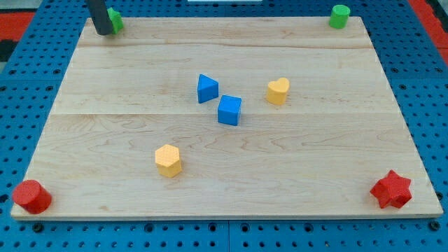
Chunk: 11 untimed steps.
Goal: Slide the green star left a bit
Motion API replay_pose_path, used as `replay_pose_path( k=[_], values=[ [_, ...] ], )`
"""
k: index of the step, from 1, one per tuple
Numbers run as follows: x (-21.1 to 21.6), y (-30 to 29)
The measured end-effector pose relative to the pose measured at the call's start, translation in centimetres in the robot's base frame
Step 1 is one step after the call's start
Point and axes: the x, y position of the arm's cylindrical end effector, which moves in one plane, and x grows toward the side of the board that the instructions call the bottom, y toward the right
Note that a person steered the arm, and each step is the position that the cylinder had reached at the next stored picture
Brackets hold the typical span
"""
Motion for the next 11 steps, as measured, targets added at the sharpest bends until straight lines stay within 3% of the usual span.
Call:
replay_pose_path(
  k=[2, 4, 11],
  values=[
    [1.4, 7.0],
    [-3.5, 9.6],
    [-3.6, 0.5]
  ],
)
